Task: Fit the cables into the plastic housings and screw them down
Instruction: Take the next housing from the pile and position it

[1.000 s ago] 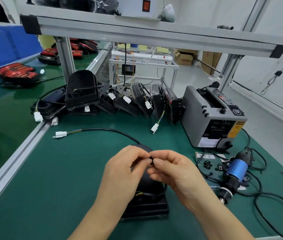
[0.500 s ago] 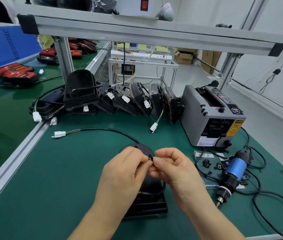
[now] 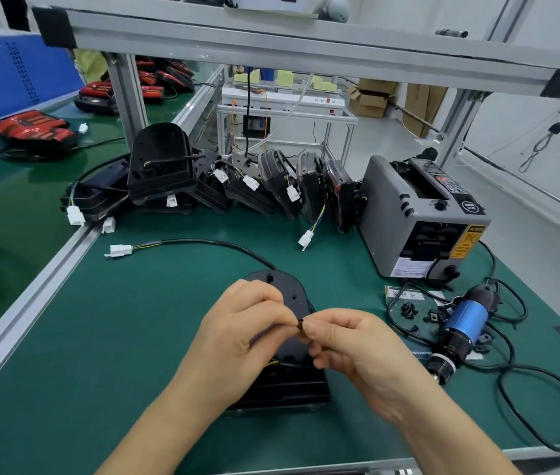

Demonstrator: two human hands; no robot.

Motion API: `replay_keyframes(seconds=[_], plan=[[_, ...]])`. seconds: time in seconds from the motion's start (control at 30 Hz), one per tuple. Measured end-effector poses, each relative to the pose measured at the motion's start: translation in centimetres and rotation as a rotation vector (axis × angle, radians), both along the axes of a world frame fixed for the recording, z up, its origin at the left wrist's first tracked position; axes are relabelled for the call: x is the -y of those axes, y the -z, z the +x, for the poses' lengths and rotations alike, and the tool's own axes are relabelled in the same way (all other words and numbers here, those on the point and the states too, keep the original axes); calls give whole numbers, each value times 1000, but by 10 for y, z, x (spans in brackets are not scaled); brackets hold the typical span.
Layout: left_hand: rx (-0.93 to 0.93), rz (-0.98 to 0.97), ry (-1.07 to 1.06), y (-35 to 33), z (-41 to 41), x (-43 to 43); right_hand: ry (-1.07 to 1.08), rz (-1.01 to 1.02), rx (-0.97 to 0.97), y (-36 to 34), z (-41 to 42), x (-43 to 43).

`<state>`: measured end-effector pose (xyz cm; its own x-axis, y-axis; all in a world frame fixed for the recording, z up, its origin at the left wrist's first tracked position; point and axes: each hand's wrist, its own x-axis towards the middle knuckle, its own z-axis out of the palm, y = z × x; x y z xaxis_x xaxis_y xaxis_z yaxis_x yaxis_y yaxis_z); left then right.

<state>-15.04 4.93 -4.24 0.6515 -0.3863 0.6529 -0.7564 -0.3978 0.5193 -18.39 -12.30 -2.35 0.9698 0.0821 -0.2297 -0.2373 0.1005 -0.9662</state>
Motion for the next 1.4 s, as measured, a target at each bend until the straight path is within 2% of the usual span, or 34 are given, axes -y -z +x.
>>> replay_keyframes(seconds=[0.1,0.23,0.43,0.53,0.63,0.87,1.07,1.3,1.4], plan=[[13,6,11,4,-3,0,-8,-2,3,0,-5,1],[11,56,50,4,-8,-2,33,-102,45,2,-12,-1],[-349,-8,-76,12,-23,-17,136,-353,108,9,-24,0],[-309,137,-122,18,-33,-16,140,-517,122,16,-30,-5],[-217,197,-177,20,-38,-9,167,-669,190,22,-34,-11],[-258,108,-150,23,-36,-4,246,-872,379,33,-37,-18],[-299,25,-117,28,-34,-4,223,-988,548,41,-35,-16],[-333,-23,-75,31,-34,-4,234,-1080,712,39,-25,-7],[-433,1,-16,24,-27,-9,204,-1060,714,36,-21,-4]])
